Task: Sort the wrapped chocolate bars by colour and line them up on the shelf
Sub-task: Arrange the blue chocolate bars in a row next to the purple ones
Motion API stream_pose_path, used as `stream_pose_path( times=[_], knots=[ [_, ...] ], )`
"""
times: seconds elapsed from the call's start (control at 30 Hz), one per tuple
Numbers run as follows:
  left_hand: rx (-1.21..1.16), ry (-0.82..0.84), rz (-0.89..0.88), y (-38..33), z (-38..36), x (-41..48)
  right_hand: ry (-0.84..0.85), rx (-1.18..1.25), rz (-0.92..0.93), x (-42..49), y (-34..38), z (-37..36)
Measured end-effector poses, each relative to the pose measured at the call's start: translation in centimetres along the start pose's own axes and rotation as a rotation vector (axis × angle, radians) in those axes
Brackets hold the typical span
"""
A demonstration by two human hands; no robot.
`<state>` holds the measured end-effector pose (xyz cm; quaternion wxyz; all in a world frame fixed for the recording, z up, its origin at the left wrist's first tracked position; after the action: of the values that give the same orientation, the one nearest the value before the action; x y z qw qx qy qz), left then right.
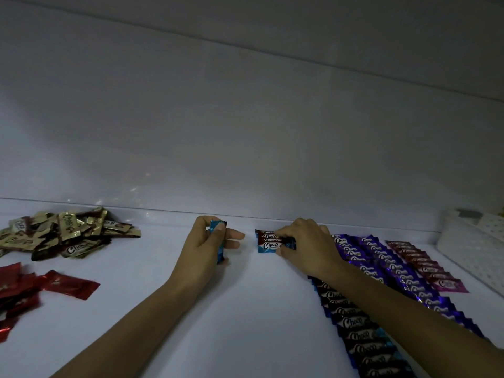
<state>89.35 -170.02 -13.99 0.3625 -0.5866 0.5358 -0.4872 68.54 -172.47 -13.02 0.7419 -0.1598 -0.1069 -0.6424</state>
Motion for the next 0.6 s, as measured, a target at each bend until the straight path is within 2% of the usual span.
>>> stream_pose_path(
  times=[0.13, 0.23, 0.3, 0.4, 0.5, 0.6],
  knots=[
    [-0.032, -0.013, 0.016, 0.1, 0.1, 0.2, -0.031, 0.023, 0.075, -0.3, 0.5, 0.1],
    [-0.116, -0.012, 0.080, 0.2, -0.1, 0.2, -0.007, 0.052, 0.059, -0.7, 0.9, 0.8],
    [-0.240, 0.016, 0.152, 0.3, -0.3, 0.3, -0.045, 0.235, 0.030, -1.1, 1.7, 1.8],
    [-0.520, 0.090, 0.233, 0.3, -0.7, 0.4, 0.017, 0.725, 0.015, -1.9, 4.3, 3.5],
    [-0.718, 0.180, 0.270, -0.1, -1.2, 0.2, 0.060, 0.857, 0.034, -2.5, 6.7, 4.2],
    [-0.666, 0.261, 0.269, -0.5, -1.4, 0.0, 0.063, 0.965, 0.017, -2.6, 7.3, 4.5]
  ],
)
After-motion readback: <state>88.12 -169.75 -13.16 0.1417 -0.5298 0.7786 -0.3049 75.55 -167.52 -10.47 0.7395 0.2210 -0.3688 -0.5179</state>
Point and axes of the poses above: each hand's wrist, its own x-axis towards the middle knuckle, its own z-axis out of the back of the hand, y = z × x, the point moved 3 cm from there along x, towards the middle knuckle, and after that the axes turned 12 degrees about -x, right-handed, at the moved point
